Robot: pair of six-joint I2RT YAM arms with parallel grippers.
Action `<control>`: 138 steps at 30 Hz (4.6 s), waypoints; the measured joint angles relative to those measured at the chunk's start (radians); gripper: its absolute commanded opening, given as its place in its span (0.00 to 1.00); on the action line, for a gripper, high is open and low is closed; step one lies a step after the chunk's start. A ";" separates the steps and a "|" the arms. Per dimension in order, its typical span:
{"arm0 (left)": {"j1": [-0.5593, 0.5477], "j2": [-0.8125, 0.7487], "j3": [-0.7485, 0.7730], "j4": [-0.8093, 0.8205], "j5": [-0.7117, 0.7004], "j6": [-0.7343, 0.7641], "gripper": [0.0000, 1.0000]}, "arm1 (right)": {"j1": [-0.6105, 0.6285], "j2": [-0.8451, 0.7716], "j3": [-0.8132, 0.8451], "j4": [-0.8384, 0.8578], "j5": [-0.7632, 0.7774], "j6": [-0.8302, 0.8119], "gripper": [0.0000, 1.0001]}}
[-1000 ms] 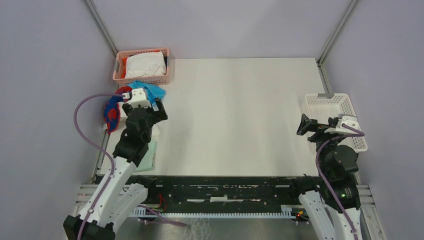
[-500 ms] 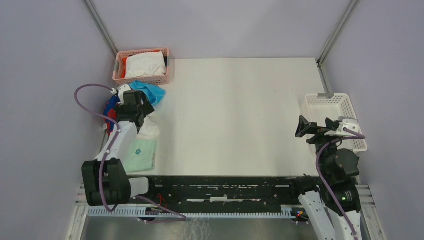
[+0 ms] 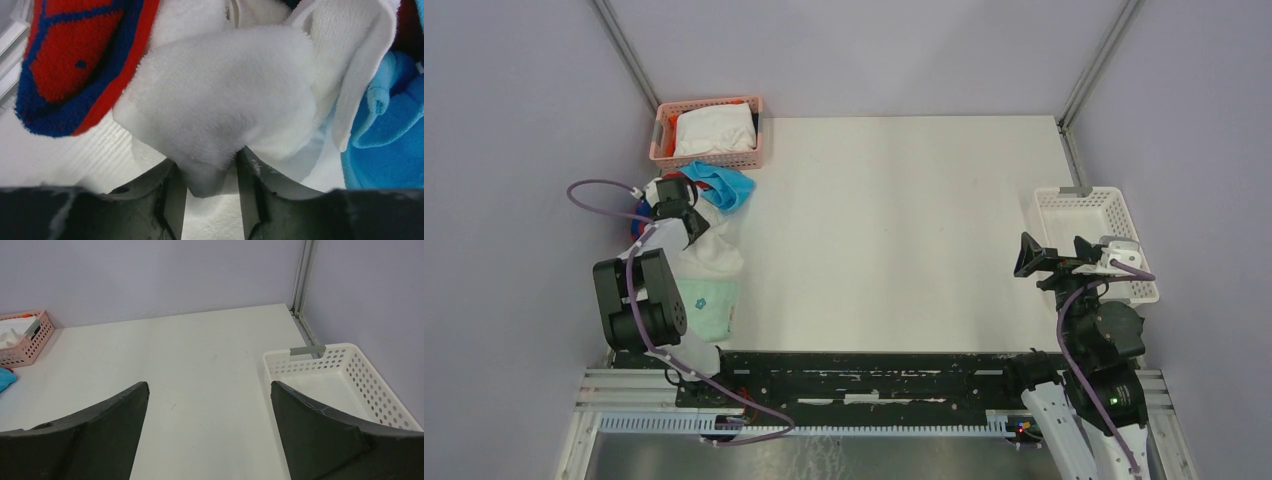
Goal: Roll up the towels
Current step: Pick up the towel at the center of the board, then place the towel at the center of the board, then flatten out the towel at the center of the board.
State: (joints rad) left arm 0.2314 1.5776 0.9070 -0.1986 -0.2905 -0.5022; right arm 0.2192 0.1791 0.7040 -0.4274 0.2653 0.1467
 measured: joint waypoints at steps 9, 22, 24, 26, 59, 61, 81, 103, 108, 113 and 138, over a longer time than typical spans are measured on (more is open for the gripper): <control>0.030 -0.093 0.068 -0.018 0.061 0.006 0.03 | 0.002 0.001 -0.001 -0.001 0.000 -0.014 1.00; 0.030 -0.274 0.469 -0.053 0.065 0.063 0.03 | 0.002 0.027 -0.001 -0.002 0.000 -0.015 1.00; 0.030 -0.252 0.513 -0.054 0.072 0.072 0.03 | 0.002 0.029 -0.001 -0.004 0.001 -0.015 1.00; 0.030 -0.239 0.525 -0.054 0.093 0.073 0.03 | 0.002 0.031 -0.001 -0.006 0.000 -0.015 1.00; -0.861 -0.100 0.253 -0.055 0.381 0.190 0.53 | 0.003 0.463 0.064 -0.059 -0.325 0.057 1.00; -0.859 -0.110 0.212 -0.042 0.338 0.190 0.57 | 0.005 0.522 0.064 -0.059 -0.372 0.059 0.99; -1.065 -0.293 -0.239 -0.027 0.184 0.000 0.68 | 0.366 1.091 0.012 0.145 -0.440 0.171 0.65; -0.950 -0.069 -0.225 0.097 -0.011 -0.010 0.31 | 0.130 1.316 0.061 0.091 -0.180 0.287 0.44; -0.859 -0.160 -0.273 0.050 -0.051 -0.022 0.40 | 0.102 1.246 0.054 0.053 -0.149 0.293 0.53; -0.856 -0.277 -0.274 0.008 -0.029 -0.025 0.54 | 0.150 1.122 0.063 0.043 -0.163 0.253 0.67; -0.985 -0.027 -0.103 0.142 0.215 -0.086 0.54 | 0.435 1.406 0.226 0.128 -0.220 0.136 0.67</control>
State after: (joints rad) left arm -0.7540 1.5505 0.8036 -0.0570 -0.0753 -0.5880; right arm 0.6540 1.5852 0.9298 -0.2993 0.0448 0.2825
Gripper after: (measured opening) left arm 0.581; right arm 0.670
